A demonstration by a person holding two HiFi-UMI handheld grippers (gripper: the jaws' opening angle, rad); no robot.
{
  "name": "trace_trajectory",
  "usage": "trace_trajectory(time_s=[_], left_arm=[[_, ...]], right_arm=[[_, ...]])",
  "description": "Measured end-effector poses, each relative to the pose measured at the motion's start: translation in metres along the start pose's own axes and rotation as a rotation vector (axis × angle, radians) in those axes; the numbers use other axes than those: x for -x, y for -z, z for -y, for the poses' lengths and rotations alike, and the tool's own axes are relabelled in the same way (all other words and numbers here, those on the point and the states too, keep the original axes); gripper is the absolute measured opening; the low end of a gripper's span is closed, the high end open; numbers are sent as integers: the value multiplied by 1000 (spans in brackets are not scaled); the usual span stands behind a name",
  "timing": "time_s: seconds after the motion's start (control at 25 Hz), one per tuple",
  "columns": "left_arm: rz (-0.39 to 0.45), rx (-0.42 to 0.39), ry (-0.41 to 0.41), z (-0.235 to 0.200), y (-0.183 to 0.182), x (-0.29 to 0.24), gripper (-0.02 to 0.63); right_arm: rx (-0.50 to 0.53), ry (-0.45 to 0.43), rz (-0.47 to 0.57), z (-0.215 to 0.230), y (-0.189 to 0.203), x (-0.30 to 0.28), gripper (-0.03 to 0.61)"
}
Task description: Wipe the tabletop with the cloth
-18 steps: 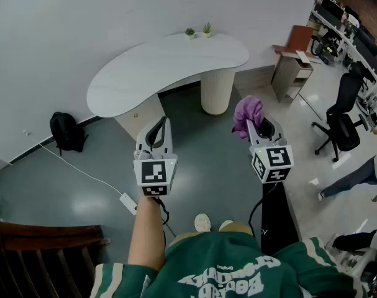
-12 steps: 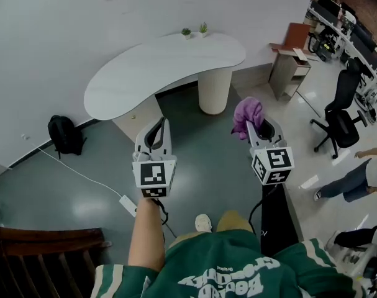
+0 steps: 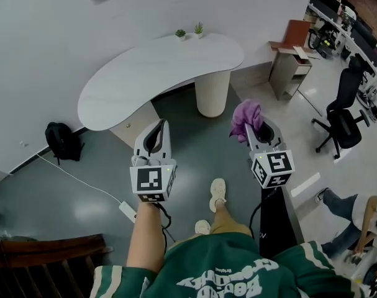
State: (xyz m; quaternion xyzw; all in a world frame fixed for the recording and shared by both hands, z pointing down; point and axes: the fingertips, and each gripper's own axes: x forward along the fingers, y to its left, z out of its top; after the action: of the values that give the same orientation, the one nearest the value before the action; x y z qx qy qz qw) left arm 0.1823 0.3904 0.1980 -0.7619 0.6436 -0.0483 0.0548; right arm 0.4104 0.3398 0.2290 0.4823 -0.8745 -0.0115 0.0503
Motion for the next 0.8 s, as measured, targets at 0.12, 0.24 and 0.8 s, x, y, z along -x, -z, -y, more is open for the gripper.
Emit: trace_trajectory(time_s=[0.12, 0.24, 0.8], left_arm=[[2, 9, 3, -2, 1, -38, 0], [28, 18, -15, -9, -6, -83, 0], [-76, 35, -60, -30, 0, -257, 0]], right_arm=[[-10, -6, 4, 25, 3, -33, 91], [-11, -12, 11, 56, -2, -75, 91], [-3, -73, 37, 157, -23, -223, 91]])
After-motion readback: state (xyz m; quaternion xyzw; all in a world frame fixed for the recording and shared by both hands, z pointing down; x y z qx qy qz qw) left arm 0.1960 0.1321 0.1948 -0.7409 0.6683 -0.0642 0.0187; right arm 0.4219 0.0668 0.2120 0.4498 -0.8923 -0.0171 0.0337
